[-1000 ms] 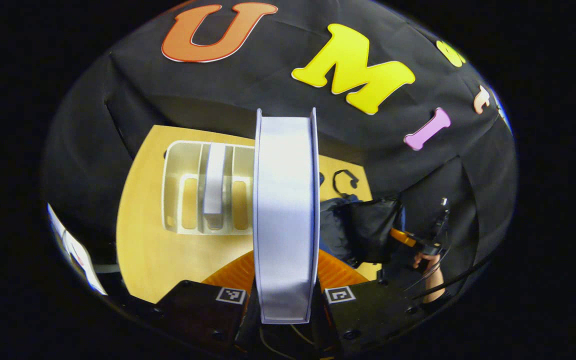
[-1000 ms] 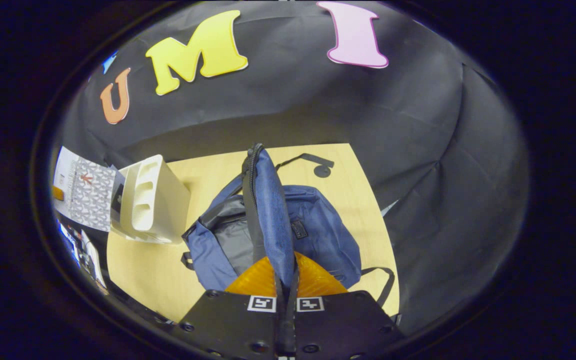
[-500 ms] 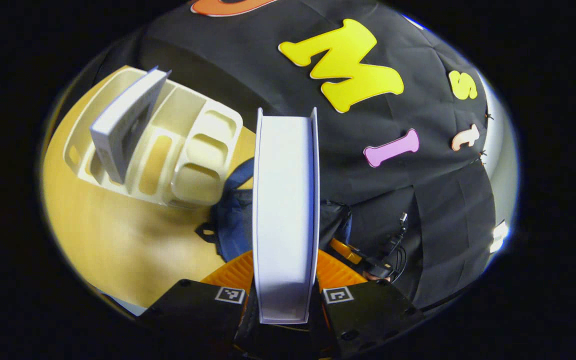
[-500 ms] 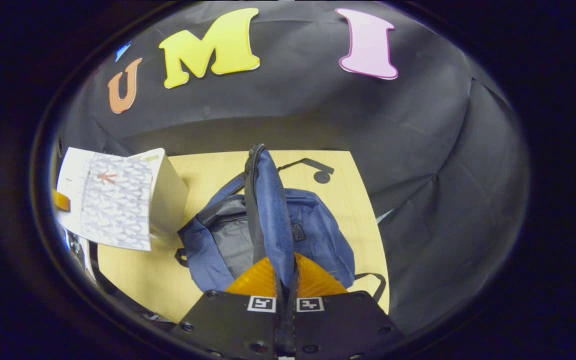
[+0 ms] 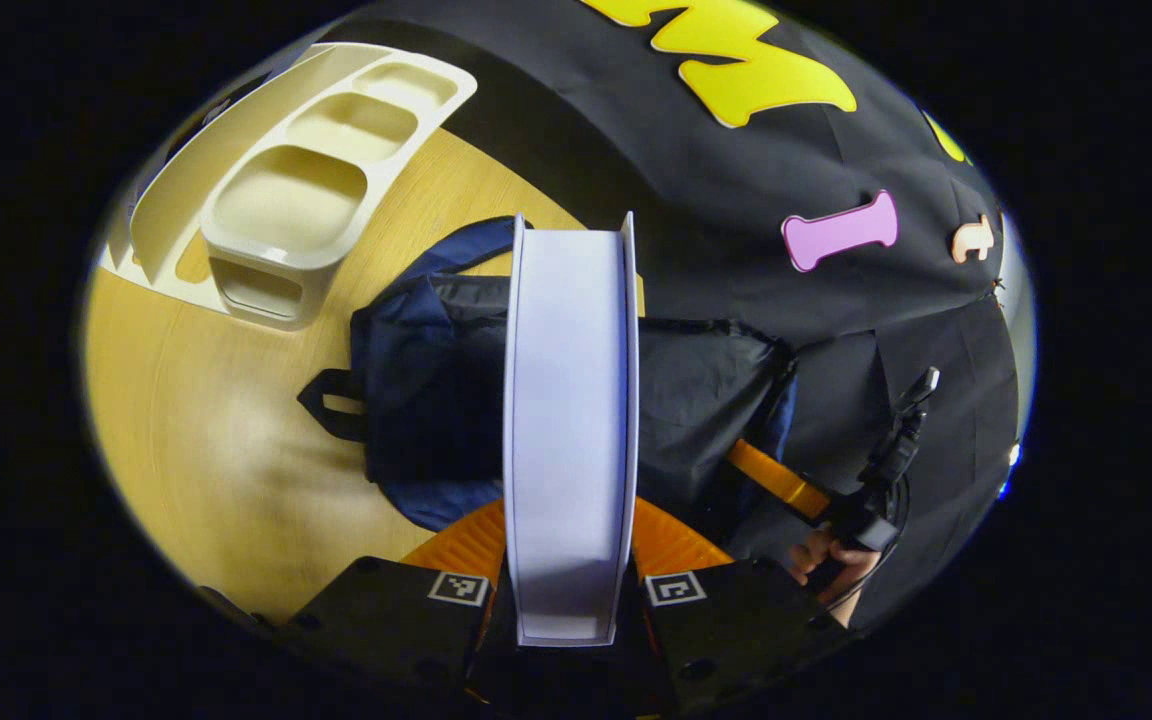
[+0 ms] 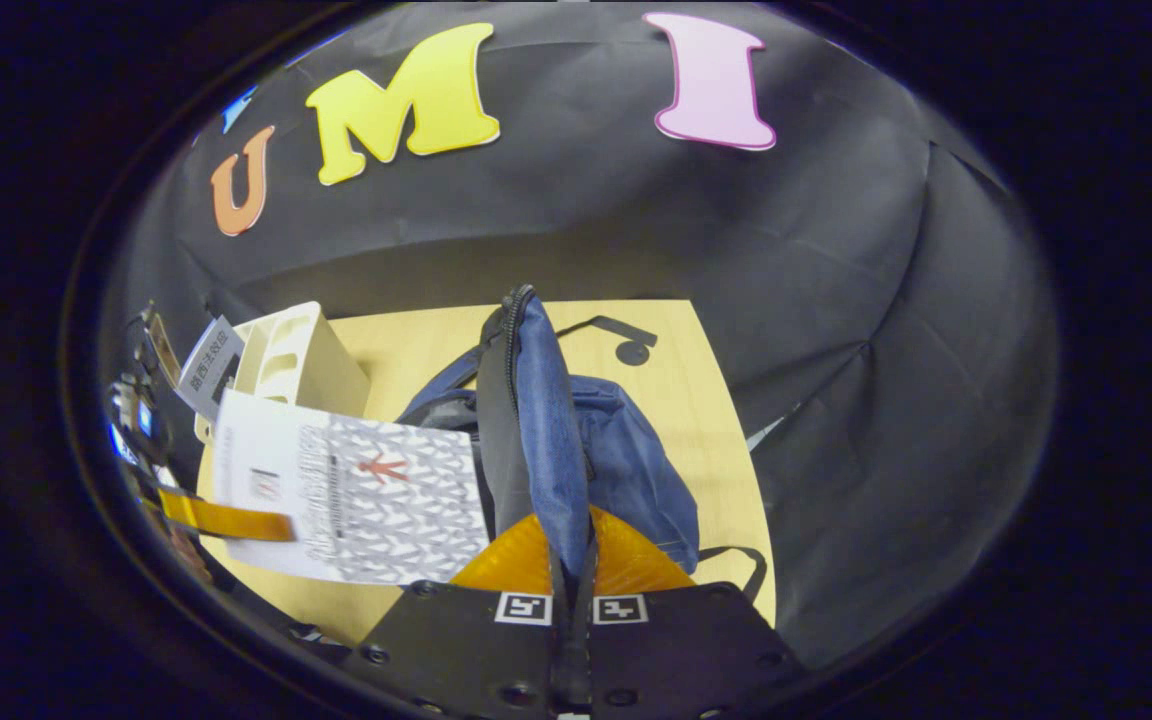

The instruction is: Open the schoolbag, grab two books from the bookshelf and put them into the schoolbag.

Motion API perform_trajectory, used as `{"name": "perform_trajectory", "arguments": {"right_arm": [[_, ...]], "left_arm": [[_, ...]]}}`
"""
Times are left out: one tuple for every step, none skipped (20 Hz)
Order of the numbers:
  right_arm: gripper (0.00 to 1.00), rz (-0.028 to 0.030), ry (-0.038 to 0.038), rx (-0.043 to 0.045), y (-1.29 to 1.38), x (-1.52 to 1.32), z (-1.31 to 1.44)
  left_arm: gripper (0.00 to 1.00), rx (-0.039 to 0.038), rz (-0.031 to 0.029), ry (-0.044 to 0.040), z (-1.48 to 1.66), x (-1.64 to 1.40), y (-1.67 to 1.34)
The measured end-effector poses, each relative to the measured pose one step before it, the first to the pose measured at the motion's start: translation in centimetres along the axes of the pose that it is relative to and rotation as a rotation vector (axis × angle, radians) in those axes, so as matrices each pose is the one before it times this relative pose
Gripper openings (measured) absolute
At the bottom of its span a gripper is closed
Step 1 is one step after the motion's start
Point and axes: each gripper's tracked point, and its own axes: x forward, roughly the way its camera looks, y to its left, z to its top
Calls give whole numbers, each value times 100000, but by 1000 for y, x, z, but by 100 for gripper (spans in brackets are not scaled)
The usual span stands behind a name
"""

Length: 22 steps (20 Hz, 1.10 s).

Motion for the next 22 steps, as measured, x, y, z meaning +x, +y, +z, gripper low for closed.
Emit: {"name": "perform_trajectory", "arguments": {"right_arm": [[0,167,10,67,-13,-44,116],[0,68,-80,202,-17,-40,74],[0,121,81,252,-74,59,105],[4,203,5,405,-132,18,-90],[0,33,-44,122,-47,-67,80],[0,40,-58,-78,-67,-108,30],[3,107,9,-5,1,-159,116],[0,-97,-295,-197,-10,-137,94],[0,65,51,-244,15,-41,93],[0,-144,-15,-342,64,-26,-6],[0,-152,24,-408,59,22,153],[0,-224,-127,-470,-4,29,-33],[4,-317,-278,-714,-9,21,181],[3,-302,-402,-656,83,-93,154],[3,-120,-498,-735,109,-51,245],[3,-39,-420,-604,165,-81,43],[3,-94,-244,-449,135,2,201],[4,-102,-227,-352,30,3,-43],[4,12,113,-163,36,27,69],[0,204,107,89,162,32,28],[0,211,235,-27,105,34,-45],[0,215,232,-207,111,17,24]], "left_arm": [[43,-1788,-994,537,-206,1324,191],[43,-1841,-1434,1053,-399,1248,84],[43,-1947,-2294,600,-258,972,125],[43,-2398,-1977,-446,-10,815,-29],[43,-1635,-1837,-354,-9,659,9],[43,-1236,-2558,-386,-77,585,-113],[43,-655,-2737,-224,-65,601,-388],[43,1974,-614,-134,-205,670,144],[43,1988,-1413,4,-71,641,-57],[43,1650,-852,-332,-22,690,-173],[43,1012,-1017,-501,44,813,-42],[43,187,-1107,-290,-11,836,-30],[43,-323,-1014,-376,88,820,-47],[43,-706,-1117,-12,10,962,89],[43,-957,-1430,53,-16,811,-25],[43,-1143,-1456,180,3,899,-58],[43,-1516,-1691,160,6,689,137],[43,-2049,-1743,261,33,657,342],[43,-2505,-1871,254,-131,461,276],[42,-1989,-1926,427,-87,35,421],[42,-1708,-1660,380,-99,-85,461],[42,-988,-1033,-8,-43,-109,423]]}}
